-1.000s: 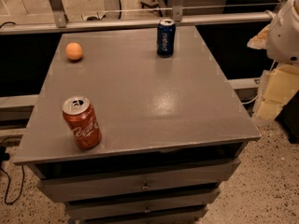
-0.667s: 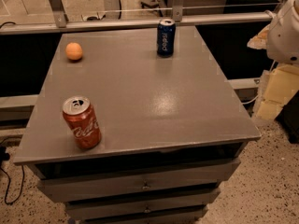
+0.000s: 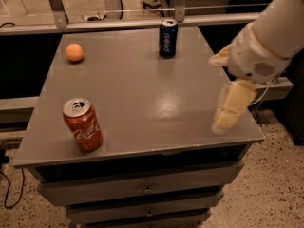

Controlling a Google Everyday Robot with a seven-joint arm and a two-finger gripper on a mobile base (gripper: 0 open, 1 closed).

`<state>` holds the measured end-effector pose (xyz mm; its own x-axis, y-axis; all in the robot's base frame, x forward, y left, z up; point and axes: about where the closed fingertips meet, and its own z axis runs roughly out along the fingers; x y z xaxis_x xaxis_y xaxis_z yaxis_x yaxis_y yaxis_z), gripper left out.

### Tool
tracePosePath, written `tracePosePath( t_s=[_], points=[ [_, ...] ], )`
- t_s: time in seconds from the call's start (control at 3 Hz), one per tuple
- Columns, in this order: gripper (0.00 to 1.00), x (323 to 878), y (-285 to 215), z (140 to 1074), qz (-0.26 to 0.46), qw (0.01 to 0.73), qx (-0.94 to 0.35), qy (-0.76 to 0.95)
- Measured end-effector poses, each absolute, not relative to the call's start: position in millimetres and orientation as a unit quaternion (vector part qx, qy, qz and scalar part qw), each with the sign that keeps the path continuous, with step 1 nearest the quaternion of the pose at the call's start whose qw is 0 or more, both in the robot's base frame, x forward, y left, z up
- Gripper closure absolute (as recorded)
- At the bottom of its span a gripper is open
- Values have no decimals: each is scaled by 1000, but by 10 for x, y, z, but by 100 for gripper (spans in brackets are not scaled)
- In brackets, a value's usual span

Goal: Knock coke can over

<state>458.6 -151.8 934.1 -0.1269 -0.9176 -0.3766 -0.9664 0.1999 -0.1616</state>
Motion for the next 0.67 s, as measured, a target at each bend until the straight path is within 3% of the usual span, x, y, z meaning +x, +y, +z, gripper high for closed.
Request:
tracePosePath(
  t_s=[0.67],
  points=[
    [0, 4515, -156, 8908, 219, 279, -638, 684]
  ],
)
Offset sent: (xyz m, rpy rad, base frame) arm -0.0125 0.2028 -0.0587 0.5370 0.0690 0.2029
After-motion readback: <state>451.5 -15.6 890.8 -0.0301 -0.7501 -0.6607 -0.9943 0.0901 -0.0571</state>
